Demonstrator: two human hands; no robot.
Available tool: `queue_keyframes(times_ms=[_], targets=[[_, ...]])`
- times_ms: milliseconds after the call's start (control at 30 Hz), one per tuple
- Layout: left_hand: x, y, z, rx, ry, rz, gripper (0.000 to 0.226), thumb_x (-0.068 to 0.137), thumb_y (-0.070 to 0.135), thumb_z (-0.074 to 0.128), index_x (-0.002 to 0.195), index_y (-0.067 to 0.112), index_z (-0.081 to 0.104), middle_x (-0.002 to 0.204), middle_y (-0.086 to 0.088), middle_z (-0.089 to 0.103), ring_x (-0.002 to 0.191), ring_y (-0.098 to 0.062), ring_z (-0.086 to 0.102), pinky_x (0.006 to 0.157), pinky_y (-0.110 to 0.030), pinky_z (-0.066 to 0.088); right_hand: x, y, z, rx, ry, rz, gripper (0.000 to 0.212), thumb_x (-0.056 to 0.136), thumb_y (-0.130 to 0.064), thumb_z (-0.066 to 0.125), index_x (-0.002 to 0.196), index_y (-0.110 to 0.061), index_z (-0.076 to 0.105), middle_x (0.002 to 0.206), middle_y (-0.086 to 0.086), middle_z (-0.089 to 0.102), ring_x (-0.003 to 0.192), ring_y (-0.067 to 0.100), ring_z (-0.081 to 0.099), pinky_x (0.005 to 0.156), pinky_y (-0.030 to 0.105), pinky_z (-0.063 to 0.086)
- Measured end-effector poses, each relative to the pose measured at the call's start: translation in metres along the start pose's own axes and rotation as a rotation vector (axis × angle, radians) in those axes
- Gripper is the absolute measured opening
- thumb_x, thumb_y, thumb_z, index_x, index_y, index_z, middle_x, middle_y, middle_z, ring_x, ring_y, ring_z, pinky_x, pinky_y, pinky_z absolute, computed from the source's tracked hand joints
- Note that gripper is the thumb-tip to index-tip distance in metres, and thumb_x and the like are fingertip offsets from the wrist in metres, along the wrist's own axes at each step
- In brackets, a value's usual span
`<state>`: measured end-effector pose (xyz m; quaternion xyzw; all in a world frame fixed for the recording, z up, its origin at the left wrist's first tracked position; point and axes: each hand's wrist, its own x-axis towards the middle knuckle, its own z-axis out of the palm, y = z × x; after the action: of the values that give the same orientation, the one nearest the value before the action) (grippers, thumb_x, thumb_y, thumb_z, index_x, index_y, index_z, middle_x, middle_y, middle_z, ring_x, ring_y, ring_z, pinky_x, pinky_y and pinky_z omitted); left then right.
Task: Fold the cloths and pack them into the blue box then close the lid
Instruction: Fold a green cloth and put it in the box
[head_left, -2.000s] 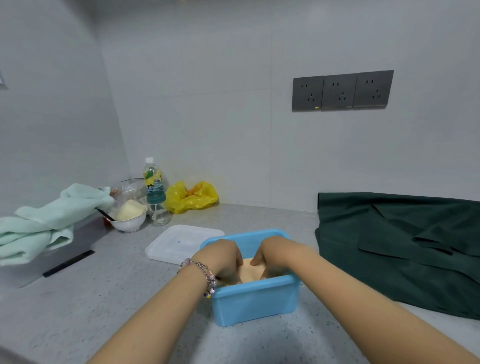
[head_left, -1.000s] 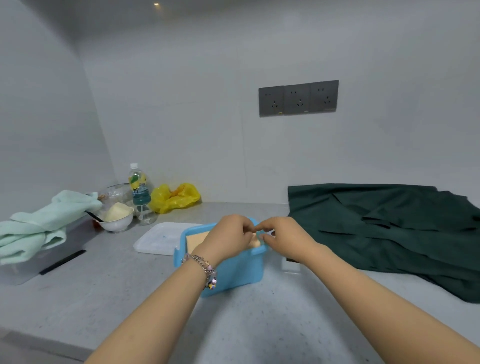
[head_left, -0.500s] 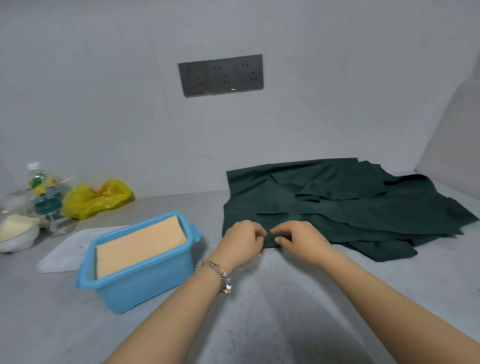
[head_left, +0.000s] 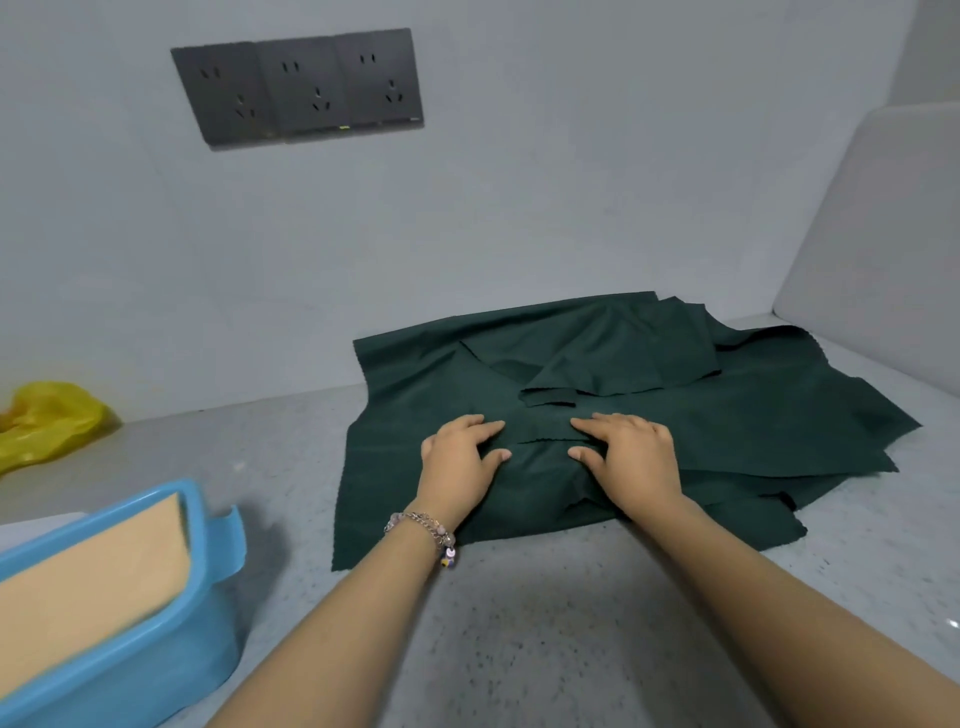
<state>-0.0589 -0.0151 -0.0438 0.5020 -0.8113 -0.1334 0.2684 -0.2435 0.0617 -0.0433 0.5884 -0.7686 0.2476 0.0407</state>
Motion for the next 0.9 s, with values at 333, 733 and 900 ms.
queue_keyframes(times_ms=[333, 733, 900], targets=[[0.01, 0.006, 0.006, 0.021, -0.047, 0.185, 0.05, 0.082, 0.042, 0.067, 0.128, 0.028, 0.053, 0.141, 0.009, 0.046, 0.137, -0.009, 0.031, 0.117, -0.036, 0.006, -0.001, 0.014, -0.014, 0.294, 0.036, 0.04, 0.021, 0.09, -0.033, 0.059, 0.103, -0.025, 0.073, 0.098, -0.005, 0.073, 0.092, 0.014, 0.064, 0.079, 0.021, 0.046], [-0.089, 0.028, -0.051, 0.114, -0.404, 0.269, 0.028, 0.092, 0.037, 0.055, 0.084, 0.013, 0.068, 0.092, -0.002, 0.069, 0.086, -0.019, 0.061, 0.081, -0.037, 0.05, -0.093, 0.013, -0.071, 0.14, -0.227, -0.159, 0.022, 0.091, -0.039, 0.057, 0.103, -0.028, 0.072, 0.103, -0.014, 0.071, 0.097, 0.01, 0.063, 0.081, 0.023, 0.047], [-0.139, 0.036, -0.077, 0.183, -0.519, 0.24, 0.03, 0.087, 0.048, 0.058, 0.081, 0.023, 0.072, 0.078, 0.008, 0.069, 0.074, -0.012, 0.059, 0.071, -0.03, 0.05, -0.142, 0.003, -0.081, 0.069, -0.362, -0.219, 0.021, 0.089, -0.042, 0.057, 0.103, -0.035, 0.071, 0.105, -0.021, 0.069, 0.097, 0.002, 0.062, 0.082, 0.017, 0.046]])
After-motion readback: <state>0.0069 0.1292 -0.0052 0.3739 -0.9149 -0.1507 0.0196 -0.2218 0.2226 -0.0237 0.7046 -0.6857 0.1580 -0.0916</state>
